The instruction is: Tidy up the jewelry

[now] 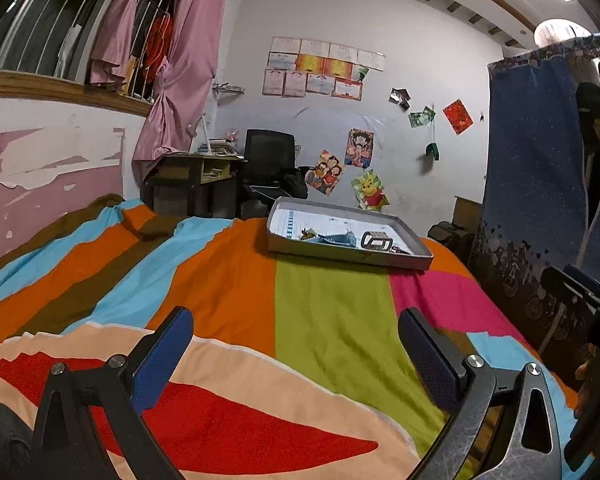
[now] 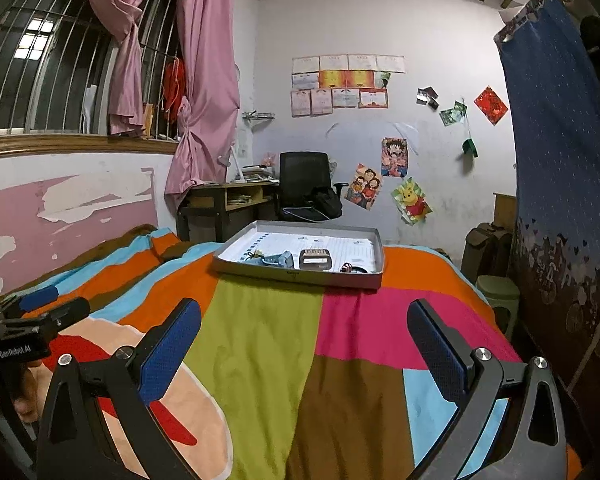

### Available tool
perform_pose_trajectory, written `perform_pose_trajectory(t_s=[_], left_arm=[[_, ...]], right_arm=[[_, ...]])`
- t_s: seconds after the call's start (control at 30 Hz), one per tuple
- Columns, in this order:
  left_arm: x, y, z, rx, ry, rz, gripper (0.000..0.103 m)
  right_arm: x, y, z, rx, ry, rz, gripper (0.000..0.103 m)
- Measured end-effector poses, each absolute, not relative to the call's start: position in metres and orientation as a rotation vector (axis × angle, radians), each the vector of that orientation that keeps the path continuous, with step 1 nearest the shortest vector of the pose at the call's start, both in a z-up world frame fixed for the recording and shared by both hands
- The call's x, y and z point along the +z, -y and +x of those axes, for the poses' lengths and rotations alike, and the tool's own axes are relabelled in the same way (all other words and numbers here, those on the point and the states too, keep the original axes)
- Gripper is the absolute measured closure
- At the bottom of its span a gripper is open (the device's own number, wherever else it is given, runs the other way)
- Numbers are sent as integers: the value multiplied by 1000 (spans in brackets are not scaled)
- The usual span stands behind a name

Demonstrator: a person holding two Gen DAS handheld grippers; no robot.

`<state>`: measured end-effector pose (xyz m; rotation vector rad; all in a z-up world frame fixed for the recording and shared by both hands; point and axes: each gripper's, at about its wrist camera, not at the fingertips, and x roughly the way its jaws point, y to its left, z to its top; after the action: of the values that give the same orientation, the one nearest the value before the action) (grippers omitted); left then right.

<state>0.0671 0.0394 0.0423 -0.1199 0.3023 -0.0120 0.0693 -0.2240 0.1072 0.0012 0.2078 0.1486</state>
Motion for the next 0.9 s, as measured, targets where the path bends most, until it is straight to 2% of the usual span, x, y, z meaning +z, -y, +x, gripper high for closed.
perform_pose_trajectory(t_s=[0.9], left_arm=[[39,-31,66,-15,-315,-88,0]], right_arm=[[94,219,77,154,-249,7,2]])
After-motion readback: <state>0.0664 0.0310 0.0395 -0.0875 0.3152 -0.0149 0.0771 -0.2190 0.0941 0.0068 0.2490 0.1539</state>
